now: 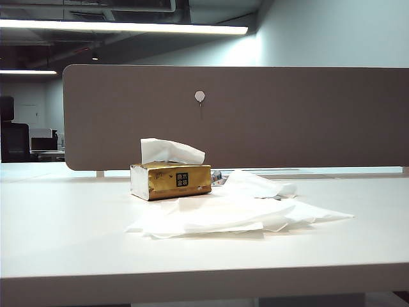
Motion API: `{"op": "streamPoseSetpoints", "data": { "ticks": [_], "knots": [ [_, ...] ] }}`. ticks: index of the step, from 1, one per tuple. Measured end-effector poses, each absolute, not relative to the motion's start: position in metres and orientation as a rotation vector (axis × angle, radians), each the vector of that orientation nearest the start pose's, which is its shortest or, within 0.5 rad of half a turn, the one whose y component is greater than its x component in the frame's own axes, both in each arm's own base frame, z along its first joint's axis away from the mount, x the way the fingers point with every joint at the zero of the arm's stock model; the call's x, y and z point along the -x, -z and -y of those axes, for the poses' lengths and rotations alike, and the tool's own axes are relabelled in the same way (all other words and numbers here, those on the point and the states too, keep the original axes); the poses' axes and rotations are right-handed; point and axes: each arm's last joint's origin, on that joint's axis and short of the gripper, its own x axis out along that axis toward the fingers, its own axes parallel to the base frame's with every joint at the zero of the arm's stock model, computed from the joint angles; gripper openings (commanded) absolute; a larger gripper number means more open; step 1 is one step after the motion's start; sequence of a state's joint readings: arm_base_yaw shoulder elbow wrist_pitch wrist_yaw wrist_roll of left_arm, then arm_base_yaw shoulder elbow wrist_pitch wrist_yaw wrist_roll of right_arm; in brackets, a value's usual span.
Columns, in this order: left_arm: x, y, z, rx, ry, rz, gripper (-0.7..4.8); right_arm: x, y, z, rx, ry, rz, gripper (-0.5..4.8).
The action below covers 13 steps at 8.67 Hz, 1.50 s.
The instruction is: Pull out a tissue from the tissue box and use it to cover the ID card on the tabletop.
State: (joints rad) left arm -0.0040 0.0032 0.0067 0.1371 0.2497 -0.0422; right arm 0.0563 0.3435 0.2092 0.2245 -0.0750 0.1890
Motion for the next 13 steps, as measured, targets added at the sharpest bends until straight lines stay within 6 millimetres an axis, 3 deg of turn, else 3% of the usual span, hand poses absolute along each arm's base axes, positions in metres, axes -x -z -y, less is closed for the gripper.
{"op": "streamPoseSetpoints", "data": {
  "ticks": [3,4,10,13],
  "knots": [
    [-0.096,-0.179,0.008,0.025,0.256,0.135,-0.06,-0.117,-0.231,-0.008,-0.174,-0.119,0.113,4.57],
    [-0.096,-0.179,0.008,0.025,0.256,0.135,-0.05,-0.099,-0.229,-0.007,-0.107,-0.111,0.113,4.57],
    [-0.096,-0.179,0.008,0.024,0.256,0.136,-0.05,-0.078,-0.232,-0.006,-0.105,-0.11,0.189,4.57],
    [-0.096,-0.179,0.008,0.025,0.256,0.134,-0.05,-0.079,-0.228,-0.006,-0.104,-0.111,0.154,4.57]
  ]
}}
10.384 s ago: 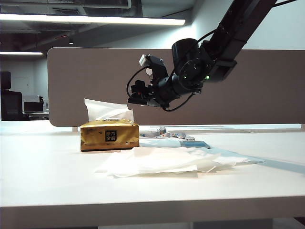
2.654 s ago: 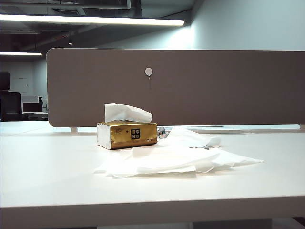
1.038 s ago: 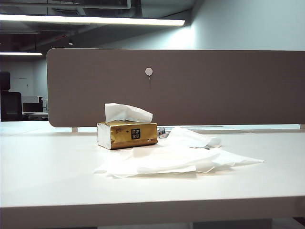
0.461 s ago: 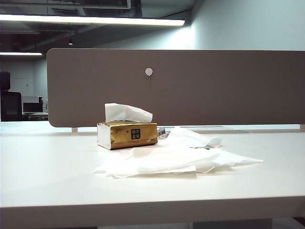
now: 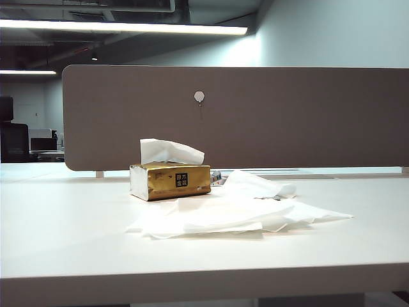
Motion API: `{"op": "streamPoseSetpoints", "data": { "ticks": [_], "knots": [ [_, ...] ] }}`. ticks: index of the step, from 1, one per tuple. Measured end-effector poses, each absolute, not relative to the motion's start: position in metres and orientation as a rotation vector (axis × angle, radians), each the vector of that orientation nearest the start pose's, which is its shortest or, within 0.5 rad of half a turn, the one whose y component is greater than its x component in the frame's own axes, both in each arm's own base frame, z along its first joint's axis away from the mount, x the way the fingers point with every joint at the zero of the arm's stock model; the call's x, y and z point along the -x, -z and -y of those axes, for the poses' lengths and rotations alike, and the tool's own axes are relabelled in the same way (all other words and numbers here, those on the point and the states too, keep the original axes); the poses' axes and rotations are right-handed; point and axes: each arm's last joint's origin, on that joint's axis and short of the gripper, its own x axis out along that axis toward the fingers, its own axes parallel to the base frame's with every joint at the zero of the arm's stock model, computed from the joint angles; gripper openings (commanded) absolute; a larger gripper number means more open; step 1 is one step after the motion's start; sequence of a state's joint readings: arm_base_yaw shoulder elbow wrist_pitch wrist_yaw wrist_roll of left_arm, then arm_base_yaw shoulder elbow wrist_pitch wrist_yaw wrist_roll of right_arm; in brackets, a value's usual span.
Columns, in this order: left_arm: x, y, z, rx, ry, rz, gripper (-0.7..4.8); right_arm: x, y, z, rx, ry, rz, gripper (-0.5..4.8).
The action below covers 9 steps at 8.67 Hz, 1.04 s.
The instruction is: Pull out a tissue from the tissue box and use it to cover the ID card on the tabletop.
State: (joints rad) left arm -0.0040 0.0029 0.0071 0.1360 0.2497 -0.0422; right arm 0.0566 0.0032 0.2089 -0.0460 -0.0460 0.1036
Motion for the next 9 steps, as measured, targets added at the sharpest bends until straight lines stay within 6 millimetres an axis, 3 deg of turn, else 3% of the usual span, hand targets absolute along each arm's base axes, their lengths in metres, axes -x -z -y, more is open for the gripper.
{"op": "streamPoseSetpoints", "data": {
  "ticks": [1,3,4,8,9],
  "knots": [
    [-0.096,-0.178,0.008,0.025,0.255,0.133,-0.05,-0.079,-0.227,-0.006,-0.101,-0.111,0.141,4.57],
    [-0.096,-0.179,0.008,0.025,0.256,0.133,-0.05,-0.092,-0.186,-0.007,-0.096,-0.121,0.027,4.48],
    [-0.096,-0.179,0.008,0.025,0.256,0.133,-0.05,-0.095,-0.175,-0.008,-0.1,-0.142,0.012,4.48],
    [-0.096,-0.179,0.008,0.025,0.256,0.134,-0.05,-0.097,-0.169,-0.009,-0.098,-0.167,0.025,4.48],
    [-0.096,-0.179,0.008,0.025,0.256,0.134,-0.06,-0.097,-0.165,-0.009,-0.096,-0.166,-0.004,3.64]
  ]
}}
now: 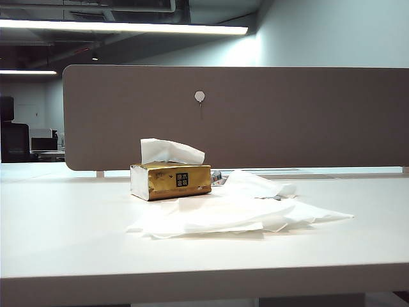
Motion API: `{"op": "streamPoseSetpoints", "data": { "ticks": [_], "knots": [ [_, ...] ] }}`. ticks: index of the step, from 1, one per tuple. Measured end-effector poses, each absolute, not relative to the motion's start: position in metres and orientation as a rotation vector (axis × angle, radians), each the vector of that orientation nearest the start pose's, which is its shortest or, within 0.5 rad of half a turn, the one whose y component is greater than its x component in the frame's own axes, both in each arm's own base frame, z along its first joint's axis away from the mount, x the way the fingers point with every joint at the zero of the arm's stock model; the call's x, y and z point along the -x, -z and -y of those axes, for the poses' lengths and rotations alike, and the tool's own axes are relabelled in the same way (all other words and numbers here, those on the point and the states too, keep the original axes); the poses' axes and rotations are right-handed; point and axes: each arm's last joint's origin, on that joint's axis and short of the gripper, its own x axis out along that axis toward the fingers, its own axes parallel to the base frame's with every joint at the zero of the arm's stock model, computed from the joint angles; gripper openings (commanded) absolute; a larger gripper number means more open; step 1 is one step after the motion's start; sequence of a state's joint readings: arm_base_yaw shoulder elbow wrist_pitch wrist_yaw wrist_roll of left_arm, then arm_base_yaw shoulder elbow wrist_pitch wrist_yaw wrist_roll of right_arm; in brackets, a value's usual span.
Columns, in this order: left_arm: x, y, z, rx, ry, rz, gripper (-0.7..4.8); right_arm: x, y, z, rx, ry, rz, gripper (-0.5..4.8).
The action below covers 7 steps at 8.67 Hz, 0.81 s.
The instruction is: Pull out a tissue from the tissue box and use it to cover the ID card on the tabletop.
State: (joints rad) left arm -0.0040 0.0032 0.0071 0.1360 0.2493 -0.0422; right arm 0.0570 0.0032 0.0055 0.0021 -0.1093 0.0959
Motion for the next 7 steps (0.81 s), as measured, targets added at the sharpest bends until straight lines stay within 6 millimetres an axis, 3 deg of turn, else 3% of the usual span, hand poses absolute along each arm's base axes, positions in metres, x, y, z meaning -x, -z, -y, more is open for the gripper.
{"op": "streamPoseSetpoints", "data": {
  "ticks": [1,2,7],
  "knots": [
    [-0.0956,-0.1785,0.0075,0.025,0.256,0.133,-0.06,-0.0969,-0.1641,-0.0093,-0.043,-0.186,-0.013,0.19],
    [-0.0956,-0.1785,0.0075,0.025,0.256,0.133,-0.05,-0.0969,-0.1639,-0.0092,0.002,-0.187,-0.01,-0.08],
    [-0.0956,-0.1785,0.0075,0.025,0.256,0.133,-0.06,-0.0971,-0.1683,-0.0083,0.007,-0.152,0.036,-0.07]
  ]
}}
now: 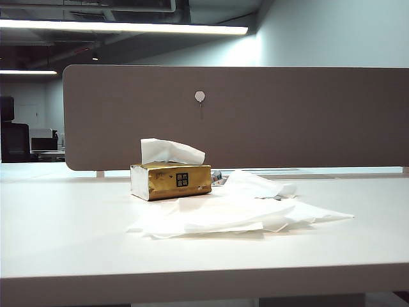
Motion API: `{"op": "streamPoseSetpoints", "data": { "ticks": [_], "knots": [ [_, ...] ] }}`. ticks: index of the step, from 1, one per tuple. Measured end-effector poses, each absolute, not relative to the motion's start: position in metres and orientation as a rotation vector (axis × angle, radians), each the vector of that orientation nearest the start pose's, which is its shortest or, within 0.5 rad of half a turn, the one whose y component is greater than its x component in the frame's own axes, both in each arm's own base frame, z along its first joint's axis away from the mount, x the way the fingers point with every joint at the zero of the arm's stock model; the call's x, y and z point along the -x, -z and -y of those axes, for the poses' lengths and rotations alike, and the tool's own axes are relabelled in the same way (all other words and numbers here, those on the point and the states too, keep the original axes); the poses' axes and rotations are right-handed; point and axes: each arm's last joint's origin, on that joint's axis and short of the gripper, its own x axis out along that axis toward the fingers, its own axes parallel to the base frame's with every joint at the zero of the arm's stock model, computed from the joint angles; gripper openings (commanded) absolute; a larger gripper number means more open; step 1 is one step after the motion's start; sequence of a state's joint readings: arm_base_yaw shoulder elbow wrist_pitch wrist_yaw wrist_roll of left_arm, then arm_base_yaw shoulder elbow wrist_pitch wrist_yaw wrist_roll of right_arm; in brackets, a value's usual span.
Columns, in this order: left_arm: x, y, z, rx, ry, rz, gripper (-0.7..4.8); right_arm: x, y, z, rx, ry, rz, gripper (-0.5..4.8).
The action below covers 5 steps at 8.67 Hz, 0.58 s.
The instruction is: Pull out a tissue from the tissue box and use it to cover the ID card on the tabletop.
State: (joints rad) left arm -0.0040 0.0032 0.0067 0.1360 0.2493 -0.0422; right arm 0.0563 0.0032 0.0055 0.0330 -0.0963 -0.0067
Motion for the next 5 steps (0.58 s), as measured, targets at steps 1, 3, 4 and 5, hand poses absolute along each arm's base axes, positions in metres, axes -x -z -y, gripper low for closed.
{"op": "streamPoseSetpoints", "data": {
  "ticks": [1,3,4,5],
  "knots": [
    [-0.0956,-0.1785,0.0075,0.025,0.256,0.133,-0.05,-0.0971,-0.169,-0.008,0.007,-0.144,0.043,-0.07],
    [-0.0956,-0.1785,0.0075,0.025,0.256,0.133,-0.06,-0.0971,-0.1698,-0.0079,0.007,-0.139,0.051,-0.07],
    [-0.0956,-0.1785,0.0075,0.025,0.256,0.133,-0.06,-0.097,-0.17,-0.0078,0.007,-0.138,0.053,-0.06],
    [-0.0956,-0.1785,0.0075,0.025,0.256,0.133,-0.05,-0.097,-0.1705,-0.0078,0.007,-0.138,0.058,-0.06]
  ]
}}
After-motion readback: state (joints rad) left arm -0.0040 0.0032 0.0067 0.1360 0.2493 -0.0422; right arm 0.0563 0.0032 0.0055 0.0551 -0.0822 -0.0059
